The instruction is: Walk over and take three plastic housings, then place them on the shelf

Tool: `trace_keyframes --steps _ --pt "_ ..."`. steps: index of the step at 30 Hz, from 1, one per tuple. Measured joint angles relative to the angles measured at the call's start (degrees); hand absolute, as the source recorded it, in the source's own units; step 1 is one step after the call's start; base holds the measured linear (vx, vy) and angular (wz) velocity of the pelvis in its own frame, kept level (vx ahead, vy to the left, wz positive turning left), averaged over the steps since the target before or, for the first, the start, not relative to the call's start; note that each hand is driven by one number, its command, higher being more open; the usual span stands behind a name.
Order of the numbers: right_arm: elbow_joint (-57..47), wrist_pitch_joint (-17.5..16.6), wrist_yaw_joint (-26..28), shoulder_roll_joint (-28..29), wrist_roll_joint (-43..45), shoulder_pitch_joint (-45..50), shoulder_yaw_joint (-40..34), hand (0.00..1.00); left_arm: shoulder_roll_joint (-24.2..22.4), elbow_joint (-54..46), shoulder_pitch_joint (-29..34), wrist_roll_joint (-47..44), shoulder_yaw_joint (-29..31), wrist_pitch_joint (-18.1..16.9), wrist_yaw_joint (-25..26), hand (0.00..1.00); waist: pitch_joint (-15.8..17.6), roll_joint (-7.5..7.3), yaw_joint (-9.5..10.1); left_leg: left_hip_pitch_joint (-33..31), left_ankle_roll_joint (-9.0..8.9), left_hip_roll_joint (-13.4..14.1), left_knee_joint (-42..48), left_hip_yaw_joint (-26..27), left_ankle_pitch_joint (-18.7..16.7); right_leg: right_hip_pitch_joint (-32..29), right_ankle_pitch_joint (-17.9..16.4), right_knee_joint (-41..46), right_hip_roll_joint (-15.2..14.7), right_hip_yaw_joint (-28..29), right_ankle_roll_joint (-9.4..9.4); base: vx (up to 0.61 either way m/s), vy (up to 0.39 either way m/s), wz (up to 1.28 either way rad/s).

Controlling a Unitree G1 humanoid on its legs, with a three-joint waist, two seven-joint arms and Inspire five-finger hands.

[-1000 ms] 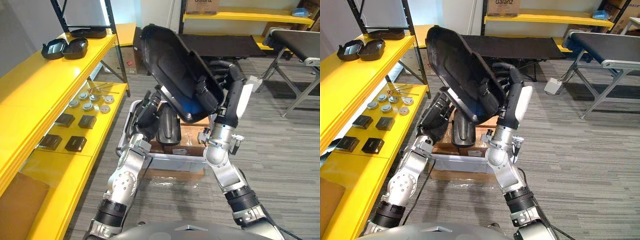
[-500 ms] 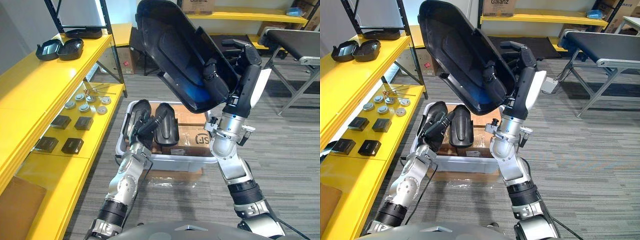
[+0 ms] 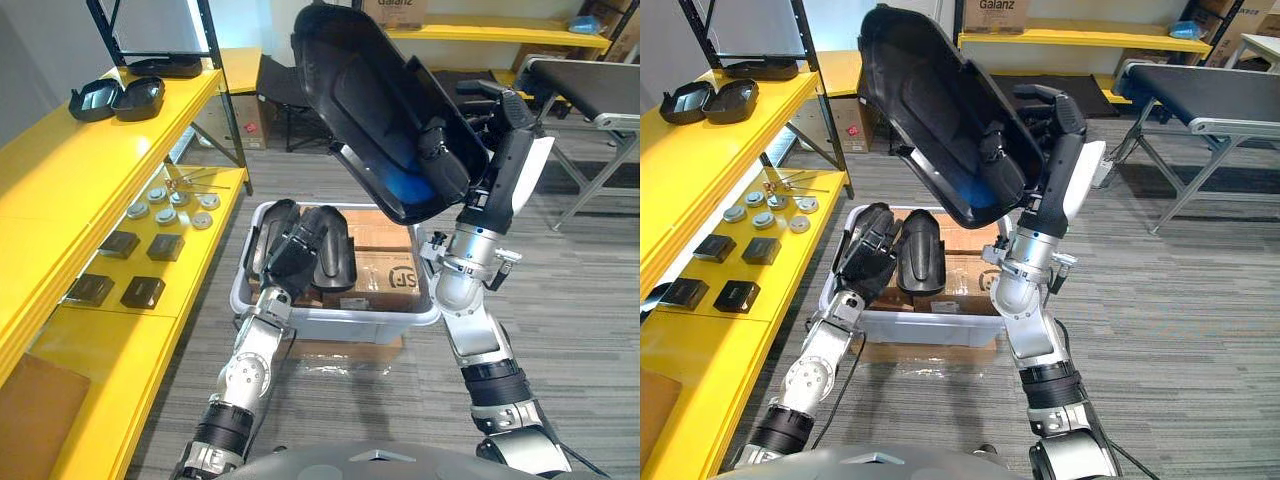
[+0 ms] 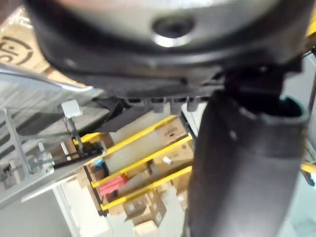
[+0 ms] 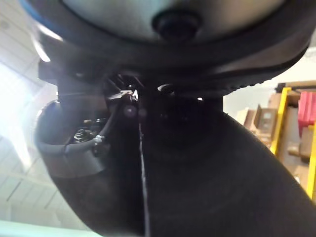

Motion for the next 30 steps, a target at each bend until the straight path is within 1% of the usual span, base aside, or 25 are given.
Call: trace_keyframes --steps 5,8,12,16,19,21,25,30 --pt "3.44 0.0 0.37 0.01 -0.04 0.29 -0.57 0.0 0.0 -0.01 0.03 -1.71 1.35 0.3 -7.12 1.0 0.12 -0.14 0.06 -0.12 0.0 -0.01 0.01 -0.13 0.0 -0.02 0.0 -0.03 -0.02 -0.15 0.0 0.0 0.0 0.0" --pt "4.61 -0.06 0.47 0.01 -0.04 0.29 -0.57 0.0 0.0 0.0 0.05 -1.67 1.6 0.55 -8.94 1.0 0.16 -0.2 0.07 -0.22 0.0 -0.02 0.02 -0.29 0.0 -0.02 0.0 -0.04 -0.02 -0.29 0.01 0.0 0.0 0.02" --pt "4.74 -0.08 2.26 0.03 -0.01 0.33 -0.36 0.0 -0.01 -0.01 0.07 -0.61 1.57 1.73 -11.09 1.0 0.19 -0.22 0.07 -0.33 0.01 -0.06 0.02 -0.39 0.0 -0.06 0.01 -0.05 -0.07 -0.36 0.02 0.0 0.0 0.0" --pt "5.77 -0.55 4.76 0.06 -0.02 0.4 1.02 0.0 -0.04 -0.01 0.08 3.02 1.16 1.82 -10.75 1.0 0.21 -0.21 0.03 -0.36 0.01 -0.09 0.02 -0.39 0.01 -0.1 0.0 -0.05 -0.11 -0.35 0.03 0.0 0.0 0.0" --pt "6.95 -0.66 6.64 0.06 -0.03 0.49 2.79 0.0 -0.01 -0.02 0.09 6.24 -0.16 1.83 -8.46 1.0 0.22 -0.2 0.09 -0.48 0.01 -0.1 0.01 -0.46 0.01 -0.16 -0.01 -0.05 -0.12 -0.38 0.03 0.0 0.0 0.0" --pt "7.24 -0.66 8.05 0.12 -0.05 0.68 5.02 0.0 -0.02 -0.02 0.1 8.19 -1.27 1.83 -6.01 1.0 0.24 -0.19 0.1 -0.63 0.04 -0.11 0.01 -0.44 0.03 -0.37 -0.01 -0.04 -0.12 -0.35 0.03 0.0 0.0 0.0" --pt "7.55 -0.66 9.68 0.14 -0.21 1.0 8.3 0.0 -0.01 -0.02 0.08 8.42 -3.33 1.89 -3.86 1.0 0.25 -0.2 0.15 -0.63 0.05 -0.09 0.06 -0.51 0.05 -0.35 0.0 -0.05 -0.12 -0.32 0.03 0.0 0.0 0.0" --pt "10.94 -0.67 10.76 0.63 -0.29 1.65 10.8 0.0 0.02 -0.03 0.07 8.37 -5.39 1.86 -1.91 1.0 0.27 -0.23 0.25 -0.63 0.05 -0.07 0.07 -0.8 0.05 -0.16 -0.01 -0.14 -0.11 -0.26 0.01 0.0 0.0 0.01"
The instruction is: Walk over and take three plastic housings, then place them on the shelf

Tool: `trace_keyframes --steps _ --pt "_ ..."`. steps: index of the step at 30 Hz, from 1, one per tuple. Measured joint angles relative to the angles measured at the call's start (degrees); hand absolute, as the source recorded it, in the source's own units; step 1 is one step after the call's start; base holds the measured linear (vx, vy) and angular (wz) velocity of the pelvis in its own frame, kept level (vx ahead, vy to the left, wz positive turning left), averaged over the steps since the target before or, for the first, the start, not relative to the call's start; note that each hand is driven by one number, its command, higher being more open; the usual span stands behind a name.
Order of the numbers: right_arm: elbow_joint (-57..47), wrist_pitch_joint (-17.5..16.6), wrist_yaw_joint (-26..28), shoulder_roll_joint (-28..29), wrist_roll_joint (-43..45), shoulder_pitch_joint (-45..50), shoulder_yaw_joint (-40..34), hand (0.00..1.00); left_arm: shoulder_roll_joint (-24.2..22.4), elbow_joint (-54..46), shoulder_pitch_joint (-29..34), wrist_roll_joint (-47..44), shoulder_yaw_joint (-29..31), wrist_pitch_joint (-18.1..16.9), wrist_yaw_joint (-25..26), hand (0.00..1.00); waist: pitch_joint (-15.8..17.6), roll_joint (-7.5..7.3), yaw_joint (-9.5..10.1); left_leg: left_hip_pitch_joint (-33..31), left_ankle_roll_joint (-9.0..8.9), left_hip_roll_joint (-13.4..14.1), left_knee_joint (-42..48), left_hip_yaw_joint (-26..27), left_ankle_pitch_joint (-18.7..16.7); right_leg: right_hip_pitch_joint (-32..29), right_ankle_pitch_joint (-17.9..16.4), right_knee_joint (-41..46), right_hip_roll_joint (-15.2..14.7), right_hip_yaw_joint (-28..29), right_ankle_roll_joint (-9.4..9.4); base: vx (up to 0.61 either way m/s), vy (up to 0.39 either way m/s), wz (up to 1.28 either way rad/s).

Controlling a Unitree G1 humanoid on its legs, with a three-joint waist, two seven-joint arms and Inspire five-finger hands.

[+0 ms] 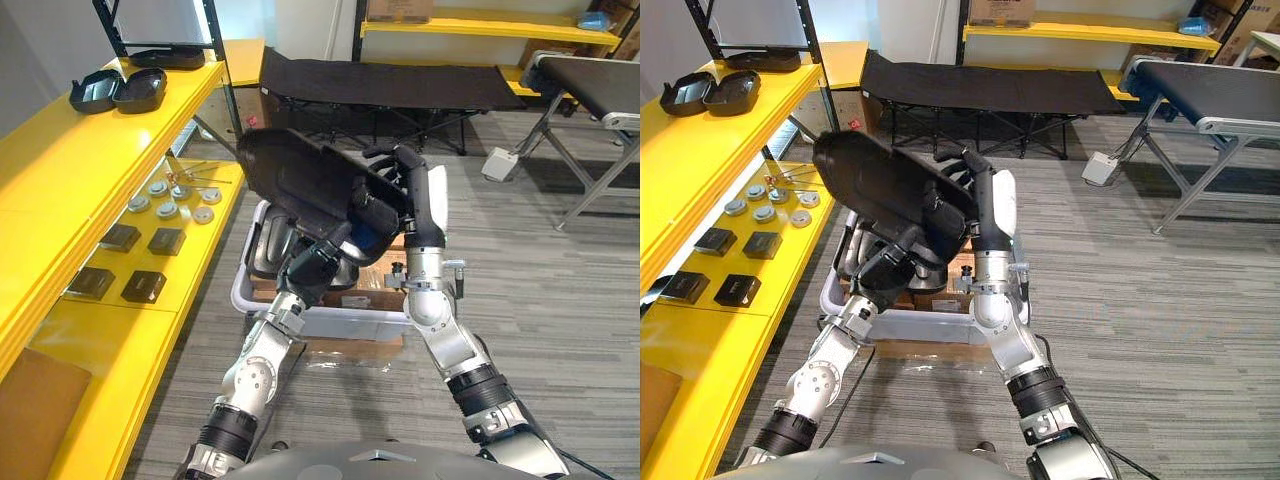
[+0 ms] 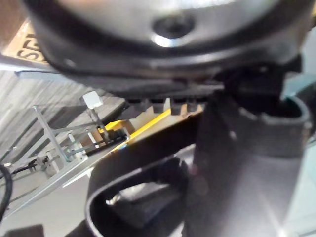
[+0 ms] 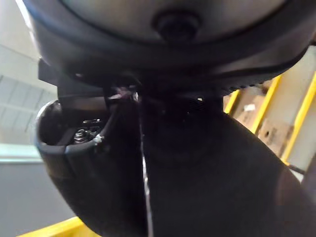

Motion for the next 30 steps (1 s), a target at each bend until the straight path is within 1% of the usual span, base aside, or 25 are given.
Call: trace_keyframes --steps 4,8,9,11,13,15,19,20,22,23,26,28,30 --pt "0.78 0.0 -0.01 0.76 0.04 1.29 0.76 0.0 0.0 -0.97 0.0 -0.85 0.02 -0.11 4.96 1.0 0.04 -0.03 -0.09 -0.03 -0.07 -0.02 0.02 0.12 -0.08 -0.04 -0.01 0.0 0.02 -0.11 -0.01 0.0 0.0 -0.01" --pt "0.86 -0.02 -0.07 1.68 0.07 2.19 1.22 0.0 -0.1 -5.64 -0.01 -3.76 0.39 -0.99 11.12 1.0 0.07 -0.05 -0.08 -0.1 -0.08 -0.01 0.0 0.18 -0.09 -0.16 -0.02 0.0 0.04 -0.13 -0.03 0.0 0.0 -0.01" --pt "0.89 -0.02 -0.08 1.91 0.07 2.75 1.36 0.0 -0.25 -6.95 0.0 -5.12 0.59 -2.16 12.7 0.0 0.07 -0.05 -0.09 -0.1 -0.09 -0.01 -0.01 0.19 -0.09 -0.17 -0.02 0.0 0.04 -0.13 -0.03 0.0 0.0 0.0" --pt "1.52 -0.02 -0.22 1.99 0.18 3.33 2.14 0.0 -0.44 -8.08 -0.02 -7.5 1.23 -4.19 14.74 0.0 0.07 -0.05 -0.15 -0.11 -0.09 -0.04 -0.02 0.19 -0.09 -0.2 -0.02 0.0 0.02 -0.15 -0.03 0.0 0.0 0.0" --pt "2.56 -0.03 -0.23 2.02 0.18 3.36 2.76 0.0 -0.7 -8.18 -0.01 -8.23 1.94 -4.76 16.17 0.0 0.07 -0.05 -0.15 -0.11 -0.08 -0.03 -0.02 0.17 -0.09 -0.21 -0.02 0.0 0.03 -0.16 -0.03 0.0 0.0 0.0" --pt "2.95 -0.03 -0.46 2.27 0.18 3.56 3.46 0.0 -0.79 -8.16 0.0 -9.46 2.92 -4.99 17.31 0.0 0.08 -0.06 -0.1 -0.16 -0.09 -0.04 -0.03 0.09 -0.09 -0.23 -0.02 0.0 0.03 -0.25 -0.03 0.0 0.0 0.0" --pt "2.95 -0.15 -1.06 2.89 0.17 3.92 3.68 0.0 -0.83 -8.1 0.0 -10.0 3.23 -5.15 17.58 0.0 0.1 -0.1 -0.05 -0.19 -0.08 -0.12 -0.03 -0.06 -0.08 -0.21 -0.02 0.0 -0.07 -0.37 -0.03 0.0 0.0 0.0" --pt "2.83 -1.5 -1.61 2.78 0.14 4.09 4.02 0.0 -0.82 -7.52 0.0 -10.0 3.26 -5.14 17.73 0.0 0.11 -0.14 -0.08 -0.23 -0.06 -0.12 -0.02 -0.29 -0.07 -0.21 -0.02 0.0 -0.11 -0.32 -0.03 0.0 0.0 0.0" --pt "2.34 -2.93 -2.17 2.69 0.11 4.79 4.54 0.0 -0.8 -6.92 0.0 -9.6 3.54 -4.49 17.73 0.0 0.17 -0.36 -0.09 -0.24 -0.06 -0.08 -0.02 -0.42 -0.06 -0.16 -0.02 -0.01 -0.08 -0.32 -0.03 0.0 0.0 0.02" --pt "1.85 -4.26 -2.6 2.55 -0.08 5.61 4.78 0.0 -0.67 -6.65 -0.01 -8.52 3.65 -3.91 17.72 0.0 0.2 -0.5 -0.08 -0.29 -0.07 -0.06 -0.01 -0.47 -0.06 -0.16 -0.02 -0.02 -0.07 -0.31 -0.03 0.0 0.0 0.0" --pt "1.74 -5.66 -3.23 2.08 -0.12 6.75 5.59 0.0 -0.04 -6.32 -0.09 -4.3 3.71 -2.39 17.21 0.0 0.27 -0.92 -0.08 -0.49 -0.08 -0.07 0.29 -0.5 -0.1 -0.15 -0.02 -0.04 -0.1 -0.27 -0.03 0.0 0.0 0.0" --pt "1.7 -5.72 -4.04 2.23 0.09 7.67 5.53 0.0 0.44 -5.67 -0.57 -1.14 3.61 -1.6 16.64 0.0 0.28 -1.4 -0.06 -1.07 -0.08 -0.01 0.67 -0.62 -0.15 -0.36 -0.01 -0.06 -0.08 -0.31 -0.04 0.0 0.0 0.04" --pt "1.7 -5.61 -4.1 2.09 0.17 7.93 5.53 0.0 1.56 -5.15 -0.74 -1.1 3.39 -1.01 15.7 0.0 0.45 -1.75 -0.1 -1.13 -0.11 0.04 0.99 -0.59 -0.21 -0.36 0.0 -0.07 -0.08 -0.17 -0.05 0.0 0.0 0.0"
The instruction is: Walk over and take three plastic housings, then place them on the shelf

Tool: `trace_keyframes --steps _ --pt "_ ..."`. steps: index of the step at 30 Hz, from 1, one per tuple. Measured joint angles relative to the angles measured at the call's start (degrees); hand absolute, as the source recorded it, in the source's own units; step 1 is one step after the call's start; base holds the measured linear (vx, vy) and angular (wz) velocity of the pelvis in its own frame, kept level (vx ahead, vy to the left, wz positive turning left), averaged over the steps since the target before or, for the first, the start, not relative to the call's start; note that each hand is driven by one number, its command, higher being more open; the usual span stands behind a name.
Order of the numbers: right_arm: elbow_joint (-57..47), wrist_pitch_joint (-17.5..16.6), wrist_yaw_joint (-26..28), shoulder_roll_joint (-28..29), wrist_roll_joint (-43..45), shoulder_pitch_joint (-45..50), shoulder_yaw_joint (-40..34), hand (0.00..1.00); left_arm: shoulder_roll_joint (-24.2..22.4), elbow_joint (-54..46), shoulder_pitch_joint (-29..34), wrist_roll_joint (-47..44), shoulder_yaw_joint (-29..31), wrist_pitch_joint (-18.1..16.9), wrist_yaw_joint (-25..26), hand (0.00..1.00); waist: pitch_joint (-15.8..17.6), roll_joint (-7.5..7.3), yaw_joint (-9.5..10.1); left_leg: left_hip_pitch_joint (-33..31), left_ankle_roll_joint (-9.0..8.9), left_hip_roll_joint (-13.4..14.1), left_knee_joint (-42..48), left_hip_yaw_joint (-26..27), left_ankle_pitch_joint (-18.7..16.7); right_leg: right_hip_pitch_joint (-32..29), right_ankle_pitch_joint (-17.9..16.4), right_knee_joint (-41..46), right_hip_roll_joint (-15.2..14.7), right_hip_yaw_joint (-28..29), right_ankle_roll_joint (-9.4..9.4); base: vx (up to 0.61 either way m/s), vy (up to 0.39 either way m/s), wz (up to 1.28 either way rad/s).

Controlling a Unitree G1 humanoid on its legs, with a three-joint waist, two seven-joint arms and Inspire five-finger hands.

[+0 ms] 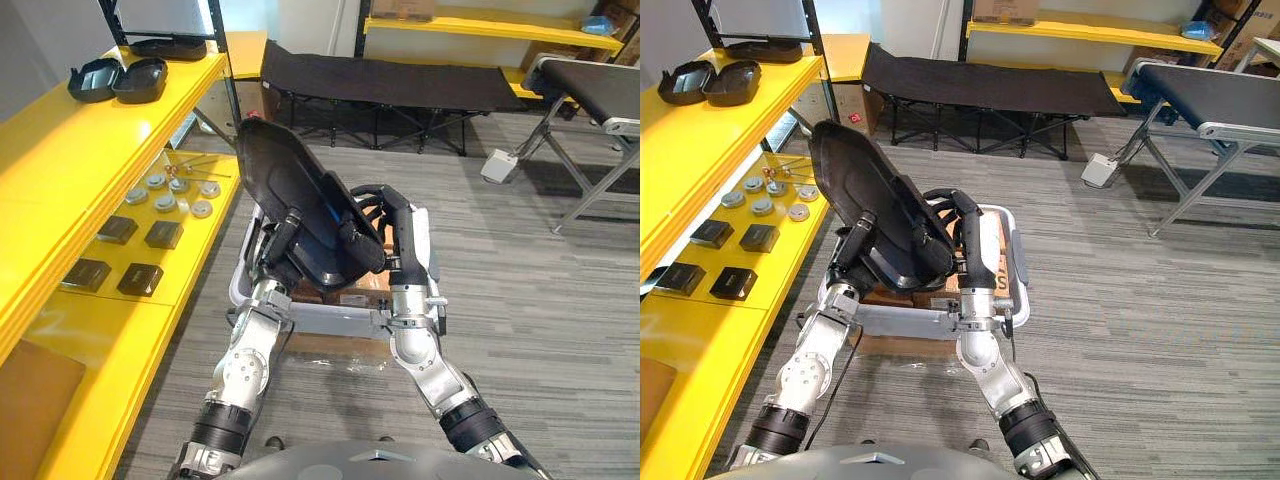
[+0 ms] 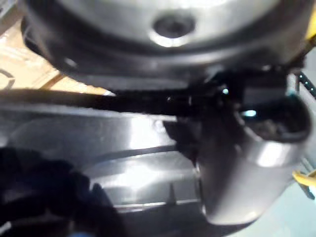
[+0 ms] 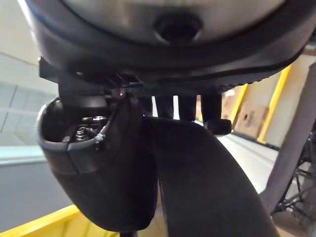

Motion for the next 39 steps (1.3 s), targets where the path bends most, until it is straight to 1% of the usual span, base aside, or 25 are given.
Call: trace_keyframes --steps 2,6,7,13,15,17,18,19,24,26,28,29,30,33,34,36,39 --pt "-0.07 -0.01 -0.01 -0.14 0.07 0.01 0.0 0.0 0.87 0.1 -0.09 -0.03 -0.3 0.83 -1.01 0.0 0.04 -0.25 -0.05 -0.26 -0.04 0.04 0.7 0.1 -0.3 0.01 0.01 0.0 0.0 0.11 -0.01 -0.03 -0.007 -0.03" --pt "-2.0 -0.02 -0.07 -0.41 0.22 0.02 -0.43 0.0 2.49 0.78 -0.57 -0.18 -3.06 0.83 -4.42 0.0 0.04 -0.26 -0.06 -1.03 -0.08 0.25 1.79 0.15 -0.73 -0.26 0.13 -0.04 -0.04 0.23 -0.18 -0.04 -0.008 -0.01" --pt "-2.15 -0.03 -0.07 -0.41 0.22 0.0 -0.51 1.0 2.5 0.78 -0.58 -0.19 -3.46 0.81 -4.62 0.0 0.04 -0.27 -0.04 -1.03 -0.12 0.31 1.85 0.15 -0.75 -0.24 0.14 -0.04 -0.05 0.23 -0.19 0.0 0.0 0.0" --pt "-2.25 -0.12 0.07 -0.53 0.29 0.0 -0.67 1.0 2.94 0.93 -1.65 0.3 -4.49 -0.51 -4.65 0.0 0.05 -0.25 -0.22 -1.77 -0.19 0.46 2.88 0.03 -1.05 -0.45 0.22 -0.04 -0.01 0.21 -0.31 -0.02 -0.001 0.01" --pt "-2.25 0.17 1.83 -0.53 2.52 -0.01 -0.5 1.0 3.03 0.86 -1.85 1.66 -4.48 -1.54 -4.48 0.0 0.05 -0.25 -0.05 -1.91 -0.21 0.45 3.12 -0.1 -1.11 -0.43 0.25 -0.02 -0.01 0.13 -0.34 -0.02 0.001 0.03" --pt "-2.24 1.26 4.76 -0.52 5.52 -0.02 -0.55 1.0 2.98 -0.3 -1.84 6.75 -4.36 -3.01 -2.83 0.0 0.06 -0.23 0.05 -2.03 -0.25 0.38 3.39 0.0 -1.3 -0.41 0.26 -0.02 0.26 0.02 -0.36 -0.03 -0.009 0.01" --pt "-2.24 1.53 5.4 -0.54 6.18 -0.02 -0.54 1.0 2.99 -0.69 -1.84 7.81 -4.27 -3.33 -2.47 0.0 0.06 -0.23 0.06 -2.03 -0.24 0.36 3.4 0.0 -1.31 -0.4 0.26 -0.02 0.24 0.02 -0.36 -0.03 -0.005 -0.01" --pt "-2.24 2.34 6.37 -0.52 6.79 -0.02 -0.49 1.0 2.98 -1.93 -1.82 10.79 -4.01 -3.38 -1.11 0.0 0.07 -0.23 0.08 -2.04 -0.23 0.33 3.39 -0.01 -1.34 -0.41 0.26 -0.01 0.23 0.0 -0.36 0.0 0.0 0.0" --pt "-3.92 4.38 7.84 -0.45 7.55 -0.3 0.09 1.0 2.22 -6.61 -1.03 18.8 -3.25 -3.39 2.97 0.0 0.32 0.17 0.07 -1.95 -0.21 0.29 3.35 -0.05 -1.44 -0.41 0.25 -0.01 0.23 -0.13 -0.36 0.0 0.0 0.0" --pt "-4.11 4.8 8.6 -0.37 7.55 -0.44 0.22 1.0 1.15 -8.42 0.02 22.18 -3.16 -3.51 5.49 0.0 0.51 0.49 0.02 -1.87 -0.19 0.28 3.3 -0.04 -1.47 -0.42 0.24 0.0 0.24 -0.12 -0.36 0.0 0.0 0.0" --pt "-4.11 5.53 9.22 -0.39 8.27 -0.48 0.2 1.0 -0.26 -9.25 1.38 29.06 -3.21 -4.36 9.6 0.0 0.54 0.56 0.08 -1.82 -0.19 0.33 3.19 -0.11 -1.46 -0.4 0.23 0.0 0.31 -0.22 -0.39 0.0 0.0 0.0" --pt "-4.11 5.73 10.41 -0.38 10.04 -0.5 0.43 1.0 -0.87 -9.25 1.64 34.42 -3.19 -4.37 12.27 0.0 0.54 0.56 0.06 -1.81 -0.19 0.34 3.14 -0.17 -1.45 -0.39 0.22 0.0 0.35 -0.3 -0.39 0.0 0.0 0.0" --pt "-4.14 5.71 12.99 -0.35 14.18 -0.5 1.15 1.0 -1.37 -9.24 2.32 41.95 -2.95 -4.49 16.09 0.0 0.55 0.59 -0.02 -1.75 -0.19 0.34 3.08 -0.18 -1.45 -0.39 0.22 0.0 0.37 -0.3 -0.4 0.0 0.0 0.0" --pt "-4.14 5.74 18.29 -0.15 23.61 0.2 1.45 1.0 -1.81 -9.28 3.82 55.88 -0.91 -4.51 21.71 0.0 0.6 0.68 0.07 -1.65 -0.19 0.33 2.68 -0.36 -1.3 -0.37 0.17 0.01 0.4 -0.48 -0.44 -0.01 0.0 0.03" --pt "-4.14 5.73 18.93 -0.11 24.92 0.44 1.41 1.0 -1.87 -9.34 4.1 58.14 -0.35 -4.51 22.68 0.0 0.6 0.7 0.04 -1.57 -0.19 0.32 2.53 -0.36 -1.24 -0.37 0.15 0.01 0.4 -0.49 -0.46 0.0 0.0 0.0" --pt "-4.14 5.7 20.35 0.19 27.53 2.24 1.05 1.0 -1.87 -10.34 5.55 64.4 1.43 -4.44 26.2 0.0 0.61 0.72 0.12 -1.39 -0.2 0.3 2.37 -0.33 -1.26 -0.26 0.05 0.01 0.39 -0.5 -0.52 0.0 0.0 0.0" --pt "-4.13 5.66 21.83 0.33 29.52 4.43 0.18 1.0 -1.83 -11.07 5.82 68.66 2.16 -4.31 29.76 0.0 0.63 0.76 0.18 -1.38 -0.21 0.26 2.24 -0.23 -1.27 -0.28 -0.01 0.01 0.36 -0.52 -0.55 0.0 0.0 0.0"
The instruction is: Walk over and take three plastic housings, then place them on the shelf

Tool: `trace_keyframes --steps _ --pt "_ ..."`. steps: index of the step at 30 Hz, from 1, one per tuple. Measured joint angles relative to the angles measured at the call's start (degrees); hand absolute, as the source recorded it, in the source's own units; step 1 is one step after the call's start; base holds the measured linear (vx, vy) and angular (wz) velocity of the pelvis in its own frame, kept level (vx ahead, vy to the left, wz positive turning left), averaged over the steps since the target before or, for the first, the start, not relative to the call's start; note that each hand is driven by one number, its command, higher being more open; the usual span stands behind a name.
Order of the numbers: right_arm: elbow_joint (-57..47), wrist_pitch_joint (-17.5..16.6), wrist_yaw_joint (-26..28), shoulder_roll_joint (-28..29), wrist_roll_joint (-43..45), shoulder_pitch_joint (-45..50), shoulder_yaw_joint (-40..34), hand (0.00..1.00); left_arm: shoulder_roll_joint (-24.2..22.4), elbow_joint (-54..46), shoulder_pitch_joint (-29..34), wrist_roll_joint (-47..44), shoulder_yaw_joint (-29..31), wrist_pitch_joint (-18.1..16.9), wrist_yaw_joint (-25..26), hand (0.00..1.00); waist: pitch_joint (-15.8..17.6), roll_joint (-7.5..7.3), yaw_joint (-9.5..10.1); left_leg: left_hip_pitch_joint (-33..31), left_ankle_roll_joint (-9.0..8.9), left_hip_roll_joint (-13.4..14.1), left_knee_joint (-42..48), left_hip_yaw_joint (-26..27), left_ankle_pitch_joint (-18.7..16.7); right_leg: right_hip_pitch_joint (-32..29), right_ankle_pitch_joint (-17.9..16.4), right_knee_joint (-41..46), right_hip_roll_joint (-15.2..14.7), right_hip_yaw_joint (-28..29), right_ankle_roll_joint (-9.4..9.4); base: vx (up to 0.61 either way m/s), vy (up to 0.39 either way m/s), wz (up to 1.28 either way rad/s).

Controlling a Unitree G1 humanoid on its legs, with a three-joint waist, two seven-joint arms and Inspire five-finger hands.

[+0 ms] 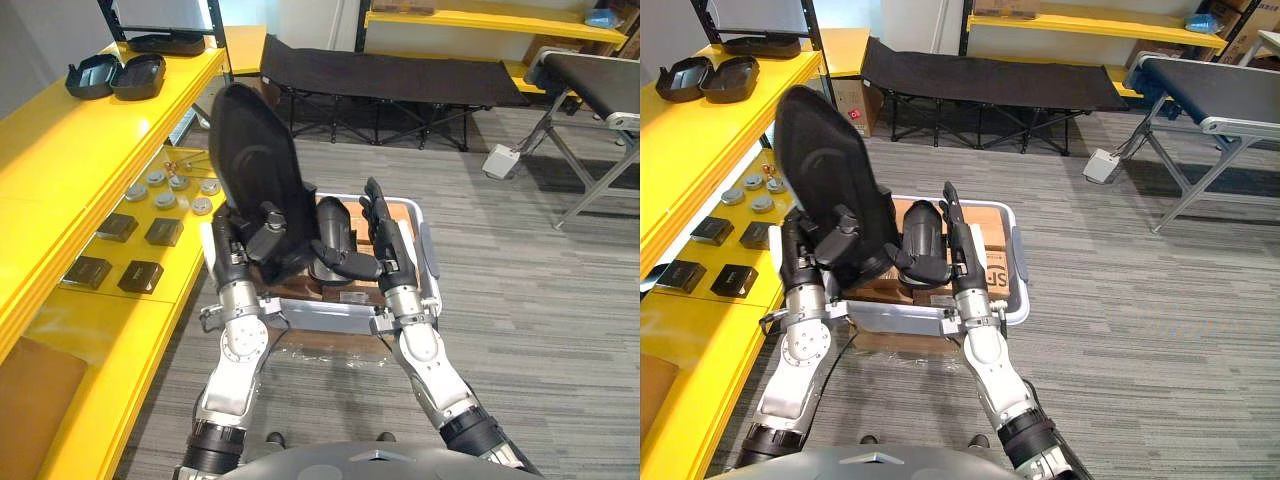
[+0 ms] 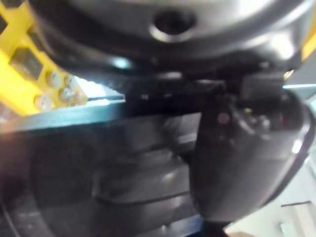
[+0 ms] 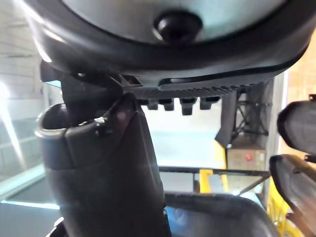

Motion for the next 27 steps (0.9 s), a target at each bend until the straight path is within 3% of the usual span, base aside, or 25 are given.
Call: trace_keyframes --steps 4,11,16,22,26,27 --pt "0.0 -0.09 2.7 0.4 3.0 2.38 -1.66 1.0 -0.23 -0.28 0.0 4.34 -0.41 0.34 3.7 0.0 -0.04 0.29 -0.32 0.52 -0.02 0.03 -0.65 0.55 -0.01 -0.18 -0.13 0.0 0.08 0.46 -0.15 -0.02 0.0 -0.08" --pt "-0.12 0.6 4.62 1.15 3.84 3.95 -4.88 1.0 -0.63 -0.25 1.28 1.13 0.31 0.94 5.17 0.0 -0.13 0.71 -1.6 0.55 -0.11 0.09 -0.82 1.6 -0.07 -0.96 -0.12 0.0 0.34 1.47 -0.15 -0.01 -0.002 -0.08" --pt "-0.16 7.41 2.23 1.17 -4.67 8.11 -9.33 1.0 -2.13 -2.48 5.34 -6.59 3.31 -4.13 4.86 0.0 -0.3 1.14 -1.64 0.63 -0.21 0.23 -0.82 1.76 -0.15 -0.98 -0.12 0.0 0.55 1.64 -0.15 0.0 -0.001 -0.01" --pt "-0.36 9.47 5.17 1.6 2.12 8.99 -10.06 1.0 -2.52 -12.44 11.05 -12.1 5.76 -10.52 1.45 0.0 -0.34 1.39 -0.92 0.93 -0.23 0.33 -0.6 1.75 -0.45 -0.67 -0.14 -0.02 0.48 1.83 -0.16 -0.05 -0.01 -0.01" --pt "-0.42 10.24 7.71 1.66 4.05 8.52 -9.72 1.0 -2.6 -18.02 12.28 -13.42 7.66 -13.15 -2.52 0.0 -0.35 1.99 0.32 -0.6 -0.44 0.11 -0.3 -2.28 -0.19 0.6 -0.65 -0.02 0.1 -2.83 -0.17 -0.04 -0.02 0.51" --pt "-0.42 10.29 8.02 1.66 4.02 8.04 -9.2 1.0 -2.65 -20.03 13.48 -14.5 9.43 -14.16 -4.33 0.0 -0.26 2.24 1.4 -1.28 -0.53 0.03 -0.32 -4.29 0.28 1.05 -0.82 -0.02 0.13 -4.84 -0.14 -0.02 -0.024 0.7"
